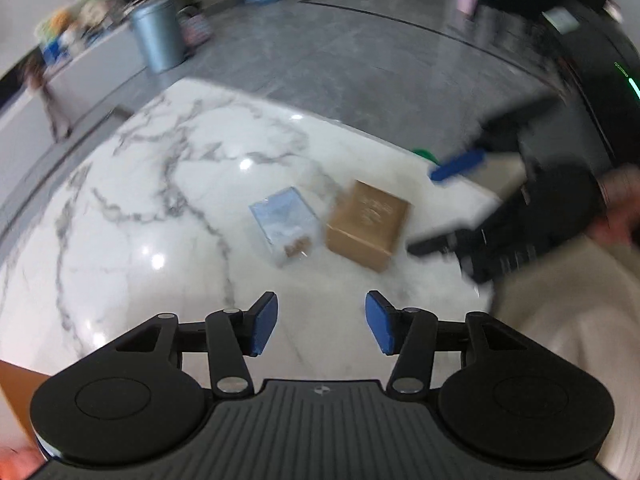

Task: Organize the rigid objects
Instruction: 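Lift both tools out of the box and move them to the table, then grasp the clear plastic cube with the left tool while right grasps the brown box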

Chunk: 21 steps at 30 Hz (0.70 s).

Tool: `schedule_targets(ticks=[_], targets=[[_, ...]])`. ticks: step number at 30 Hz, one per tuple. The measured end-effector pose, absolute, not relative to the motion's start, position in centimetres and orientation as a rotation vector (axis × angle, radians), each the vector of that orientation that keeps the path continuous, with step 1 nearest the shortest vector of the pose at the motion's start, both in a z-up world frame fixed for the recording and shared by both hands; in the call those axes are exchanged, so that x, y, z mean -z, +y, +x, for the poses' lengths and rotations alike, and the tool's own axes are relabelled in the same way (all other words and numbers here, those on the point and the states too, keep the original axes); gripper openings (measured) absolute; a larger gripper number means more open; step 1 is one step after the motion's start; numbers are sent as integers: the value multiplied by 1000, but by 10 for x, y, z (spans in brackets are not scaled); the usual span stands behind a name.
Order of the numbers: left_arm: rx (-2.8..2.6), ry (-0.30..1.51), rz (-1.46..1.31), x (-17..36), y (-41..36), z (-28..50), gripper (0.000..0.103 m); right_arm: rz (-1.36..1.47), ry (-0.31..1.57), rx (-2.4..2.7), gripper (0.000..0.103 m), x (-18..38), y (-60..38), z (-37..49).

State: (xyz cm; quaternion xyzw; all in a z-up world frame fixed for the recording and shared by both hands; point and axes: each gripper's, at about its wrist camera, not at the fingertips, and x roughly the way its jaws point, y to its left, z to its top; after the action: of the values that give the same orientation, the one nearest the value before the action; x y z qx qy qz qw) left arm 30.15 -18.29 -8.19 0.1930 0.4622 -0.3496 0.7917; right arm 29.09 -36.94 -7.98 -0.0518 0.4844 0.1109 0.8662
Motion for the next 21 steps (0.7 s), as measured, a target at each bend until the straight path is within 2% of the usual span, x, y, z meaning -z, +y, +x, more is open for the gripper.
schedule_targets(ticks=[2,7,11,12,19,21], targets=[[707,1011,334,86,-185,318,70,-110,1009,-227,78,90,-366,298],[646,1059,282,97,-202,349,77,-79,1003,-245,78,108,-363,319],[602,1107,228,110,-217,372,83,-47,1004,-252,68,111,-370,331],[593,1122,205,113,-219,376,83,-32,1006,-259,65,112,-374,333],[549,1204,160,141,-229,395,83,-22,1046,-231,63,117,-396,336],[549,1208,140,144,-228,398,80,-24,1045,-236,63,117,-398,335]])
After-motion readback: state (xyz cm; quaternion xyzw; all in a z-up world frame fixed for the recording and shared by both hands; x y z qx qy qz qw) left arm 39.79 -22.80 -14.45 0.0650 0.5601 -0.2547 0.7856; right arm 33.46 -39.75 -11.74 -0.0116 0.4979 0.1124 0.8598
